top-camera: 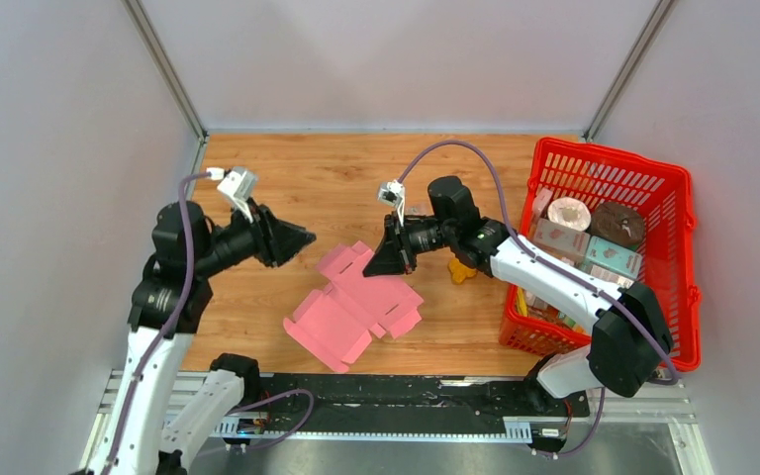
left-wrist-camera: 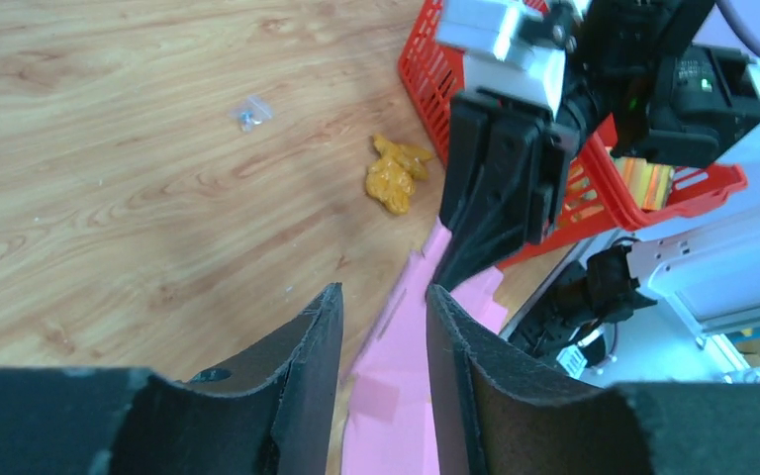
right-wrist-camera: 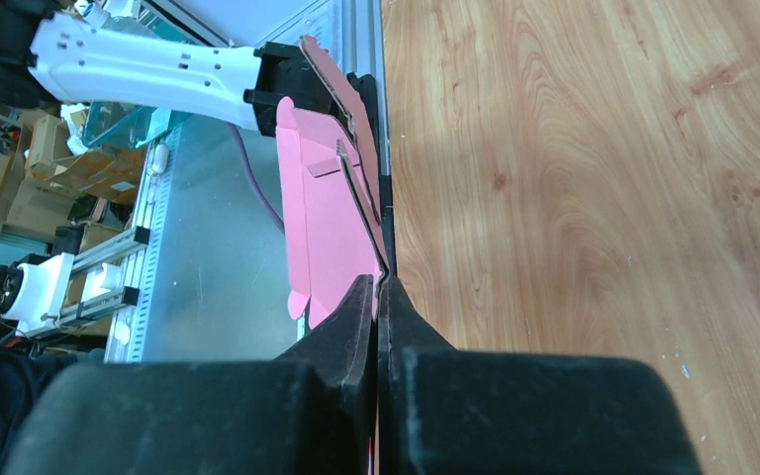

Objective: Fold the paper box

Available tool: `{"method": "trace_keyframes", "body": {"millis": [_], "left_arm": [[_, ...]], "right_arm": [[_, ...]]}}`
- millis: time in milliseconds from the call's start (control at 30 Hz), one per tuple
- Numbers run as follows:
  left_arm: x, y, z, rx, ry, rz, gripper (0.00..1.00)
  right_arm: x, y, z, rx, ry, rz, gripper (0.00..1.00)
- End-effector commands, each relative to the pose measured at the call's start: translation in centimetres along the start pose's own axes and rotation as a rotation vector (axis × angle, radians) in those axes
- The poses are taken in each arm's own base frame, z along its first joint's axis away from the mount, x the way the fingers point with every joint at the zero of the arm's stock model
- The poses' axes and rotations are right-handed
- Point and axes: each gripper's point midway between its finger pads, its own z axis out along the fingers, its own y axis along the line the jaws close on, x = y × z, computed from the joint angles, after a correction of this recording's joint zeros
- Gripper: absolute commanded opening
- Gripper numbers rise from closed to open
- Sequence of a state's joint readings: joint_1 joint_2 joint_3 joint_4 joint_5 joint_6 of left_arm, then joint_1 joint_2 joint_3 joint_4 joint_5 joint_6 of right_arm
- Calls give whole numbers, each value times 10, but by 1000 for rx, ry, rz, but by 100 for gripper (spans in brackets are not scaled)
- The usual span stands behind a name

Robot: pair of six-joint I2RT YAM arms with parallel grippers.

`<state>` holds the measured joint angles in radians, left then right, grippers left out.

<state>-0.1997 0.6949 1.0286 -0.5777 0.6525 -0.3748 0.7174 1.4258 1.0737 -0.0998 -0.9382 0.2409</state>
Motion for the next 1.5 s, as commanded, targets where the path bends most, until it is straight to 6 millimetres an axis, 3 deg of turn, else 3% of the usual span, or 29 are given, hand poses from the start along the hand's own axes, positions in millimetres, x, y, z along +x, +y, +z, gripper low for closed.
{"method": "trace_keyframes", "body": {"millis": [0,67,200,333,367,533,667,1033,1200,1333,1467], "left_arm": [[-17,11,32,25,55,-70,43],[-15,3,45,82,111,-58,40],[-16,-14,51,80,124,20,31],[-32,-32,47,48,76,91,38],[-35,-25,49,-13,68,133,39],[-9,-45,55,21,205,282,39],[4,-40,62,6,290,390,39],[23,-36,86,-8,402,443,37],[30,-44,83,14,402,428,31],[32,-54,73,38,379,414,38],[33,-62,69,70,353,378,38]], "right_arm": [[-16,21,-6,-59,-22,-91,0],[-17,23,-5,-66,-21,-93,0],[-17,11,-3,1,-17,-69,0],[-20,2,-2,66,-26,-60,0],[-21,1,-2,74,-28,-59,0],[-21,5,-1,52,-26,-58,0],[-22,14,-4,18,-34,-73,0],[-22,18,-4,4,-37,-81,0],[-21,16,-3,8,-34,-74,0],[-21,14,-2,11,-32,-70,0],[-20,14,-2,5,-28,-67,0]]}}
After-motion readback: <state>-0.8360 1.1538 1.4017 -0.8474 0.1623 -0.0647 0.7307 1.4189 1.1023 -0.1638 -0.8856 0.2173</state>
